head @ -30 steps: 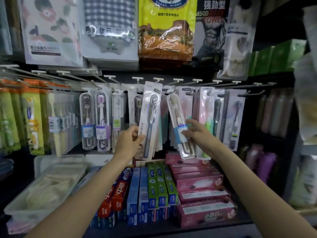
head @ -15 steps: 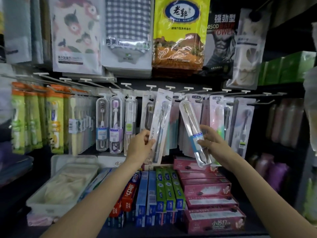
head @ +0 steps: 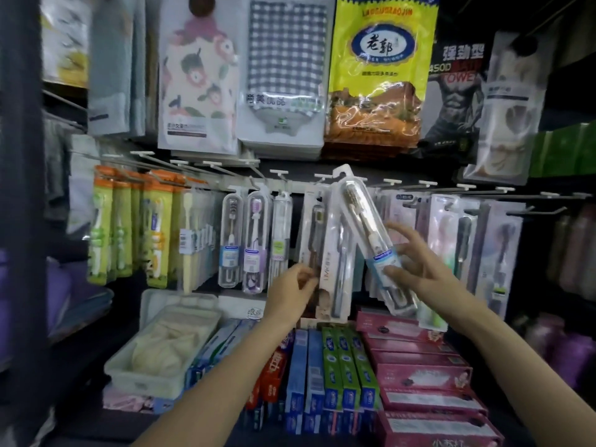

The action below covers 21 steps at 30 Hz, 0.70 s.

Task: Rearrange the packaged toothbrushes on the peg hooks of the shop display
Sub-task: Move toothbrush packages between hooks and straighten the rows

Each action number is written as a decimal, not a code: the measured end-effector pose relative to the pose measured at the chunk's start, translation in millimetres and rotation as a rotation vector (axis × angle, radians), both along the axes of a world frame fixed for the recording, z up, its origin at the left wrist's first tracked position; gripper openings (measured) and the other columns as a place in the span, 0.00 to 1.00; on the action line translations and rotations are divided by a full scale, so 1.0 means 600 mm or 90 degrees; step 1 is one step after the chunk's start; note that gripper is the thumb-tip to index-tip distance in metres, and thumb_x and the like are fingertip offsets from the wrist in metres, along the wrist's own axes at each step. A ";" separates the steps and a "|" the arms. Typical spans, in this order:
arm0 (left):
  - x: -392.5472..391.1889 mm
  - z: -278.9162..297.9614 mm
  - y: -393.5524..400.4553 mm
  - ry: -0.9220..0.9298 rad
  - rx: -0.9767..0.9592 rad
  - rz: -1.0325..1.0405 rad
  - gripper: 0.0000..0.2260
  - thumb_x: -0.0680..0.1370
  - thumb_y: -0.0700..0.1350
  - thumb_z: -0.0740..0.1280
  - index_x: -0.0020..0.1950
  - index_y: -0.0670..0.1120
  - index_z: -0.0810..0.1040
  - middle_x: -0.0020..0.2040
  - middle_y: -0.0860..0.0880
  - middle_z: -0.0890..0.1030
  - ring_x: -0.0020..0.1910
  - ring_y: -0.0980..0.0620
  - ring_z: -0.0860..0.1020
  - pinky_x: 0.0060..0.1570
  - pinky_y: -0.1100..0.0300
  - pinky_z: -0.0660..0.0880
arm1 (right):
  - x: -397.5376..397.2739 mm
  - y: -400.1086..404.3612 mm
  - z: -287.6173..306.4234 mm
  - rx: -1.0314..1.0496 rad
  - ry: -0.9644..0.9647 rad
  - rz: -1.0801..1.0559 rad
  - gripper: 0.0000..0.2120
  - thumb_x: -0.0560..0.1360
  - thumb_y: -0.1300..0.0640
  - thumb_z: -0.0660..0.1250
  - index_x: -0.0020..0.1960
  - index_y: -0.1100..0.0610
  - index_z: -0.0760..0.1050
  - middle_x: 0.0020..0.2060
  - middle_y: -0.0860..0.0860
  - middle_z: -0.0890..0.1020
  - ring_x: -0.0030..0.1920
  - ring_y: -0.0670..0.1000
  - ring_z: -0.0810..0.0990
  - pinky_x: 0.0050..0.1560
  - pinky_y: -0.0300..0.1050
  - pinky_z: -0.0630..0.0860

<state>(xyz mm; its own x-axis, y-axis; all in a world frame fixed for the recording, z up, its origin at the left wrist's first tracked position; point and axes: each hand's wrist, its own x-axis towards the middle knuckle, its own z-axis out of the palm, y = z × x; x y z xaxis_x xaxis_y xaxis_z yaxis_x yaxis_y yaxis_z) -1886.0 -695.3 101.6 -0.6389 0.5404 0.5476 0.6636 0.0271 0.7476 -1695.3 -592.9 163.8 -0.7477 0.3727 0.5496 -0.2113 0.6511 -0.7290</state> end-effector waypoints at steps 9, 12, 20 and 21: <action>-0.139 -0.006 -0.177 0.004 0.016 0.159 0.08 0.76 0.34 0.63 0.50 0.45 0.76 0.43 0.48 0.79 0.46 0.48 0.78 0.49 0.56 0.75 | -0.239 -0.144 -0.047 -0.062 -0.083 0.055 0.27 0.78 0.64 0.60 0.72 0.45 0.58 0.65 0.46 0.67 0.64 0.49 0.69 0.60 0.44 0.70; -0.171 -0.002 -0.225 0.012 0.020 0.182 0.08 0.76 0.34 0.62 0.49 0.46 0.75 0.42 0.48 0.79 0.45 0.49 0.78 0.47 0.57 0.73 | -0.305 -0.184 -0.052 -0.137 -0.042 0.006 0.28 0.79 0.64 0.58 0.74 0.47 0.54 0.74 0.49 0.58 0.72 0.51 0.60 0.68 0.47 0.64; -0.213 0.000 -0.281 0.021 0.014 0.178 0.13 0.75 0.32 0.62 0.43 0.51 0.74 0.38 0.53 0.79 0.43 0.48 0.79 0.48 0.51 0.76 | -0.375 -0.201 -0.034 -0.110 -0.011 -0.065 0.30 0.79 0.67 0.56 0.76 0.50 0.51 0.74 0.53 0.57 0.73 0.53 0.57 0.68 0.44 0.60; -0.216 -0.001 -0.283 0.021 0.015 0.175 0.14 0.75 0.32 0.62 0.42 0.52 0.73 0.38 0.53 0.79 0.43 0.48 0.79 0.48 0.51 0.76 | -0.376 -0.195 -0.032 -0.102 -0.024 -0.065 0.29 0.79 0.67 0.55 0.76 0.50 0.51 0.74 0.52 0.57 0.73 0.53 0.58 0.67 0.44 0.61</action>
<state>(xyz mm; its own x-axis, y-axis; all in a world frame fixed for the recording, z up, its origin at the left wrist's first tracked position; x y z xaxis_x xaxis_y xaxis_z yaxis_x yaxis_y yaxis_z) -2015.7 -865.1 101.2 -0.7410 0.3366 0.5810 0.6581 0.1926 0.7278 -1920.6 -710.2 144.6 -0.7205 0.5281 0.4493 -0.1208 0.5425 -0.8313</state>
